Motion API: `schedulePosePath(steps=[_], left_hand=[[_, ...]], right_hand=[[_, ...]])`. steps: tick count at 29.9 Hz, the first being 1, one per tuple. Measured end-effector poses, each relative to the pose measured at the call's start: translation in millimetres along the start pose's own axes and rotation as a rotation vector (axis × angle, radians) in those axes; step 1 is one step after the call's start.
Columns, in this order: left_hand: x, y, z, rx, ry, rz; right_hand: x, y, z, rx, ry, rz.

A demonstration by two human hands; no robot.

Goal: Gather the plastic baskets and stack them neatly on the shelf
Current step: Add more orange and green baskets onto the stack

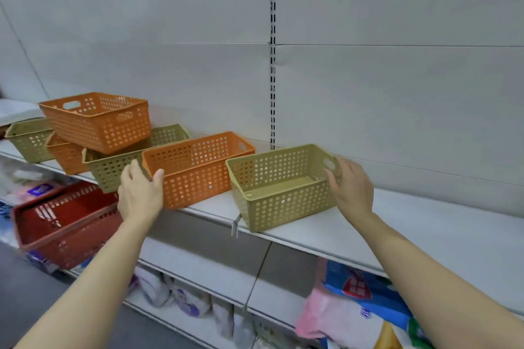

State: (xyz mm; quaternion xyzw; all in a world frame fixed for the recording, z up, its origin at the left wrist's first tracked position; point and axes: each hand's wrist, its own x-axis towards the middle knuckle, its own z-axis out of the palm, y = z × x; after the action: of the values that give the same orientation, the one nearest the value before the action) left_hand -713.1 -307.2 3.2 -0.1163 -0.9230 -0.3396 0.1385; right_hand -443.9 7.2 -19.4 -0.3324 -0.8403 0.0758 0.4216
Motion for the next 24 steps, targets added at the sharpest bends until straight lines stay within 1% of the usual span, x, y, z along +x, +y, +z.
schedulePosePath(steps=[2,6,9,13,19,22,24], left_hand=[[21,-2,5,-0.034,-0.041,-0.028],[55,-10,18,-0.108,-0.156,-0.066],[63,-13,28,-0.118,-0.215,-0.096],[62,-14,37,-0.171,-0.208,-0.160],[56,-10,41,-0.257,-0.185,-0.203],[56,-8,42,-0.291,-0.182,-0.215],[51,-9,41,-0.284,-0.160,-0.214]], right_hand=[[11,0,8,-0.009,-0.011,0.084],[28,5,23,0.009,-0.098,0.282],[32,13,25,0.110,-0.162,0.393],[33,12,22,0.420,-0.213,0.533],[21,27,25,0.644,-0.130,0.694],[15,20,23,0.802,-0.156,0.806],[11,13,20,0.850,-0.178,0.851]])
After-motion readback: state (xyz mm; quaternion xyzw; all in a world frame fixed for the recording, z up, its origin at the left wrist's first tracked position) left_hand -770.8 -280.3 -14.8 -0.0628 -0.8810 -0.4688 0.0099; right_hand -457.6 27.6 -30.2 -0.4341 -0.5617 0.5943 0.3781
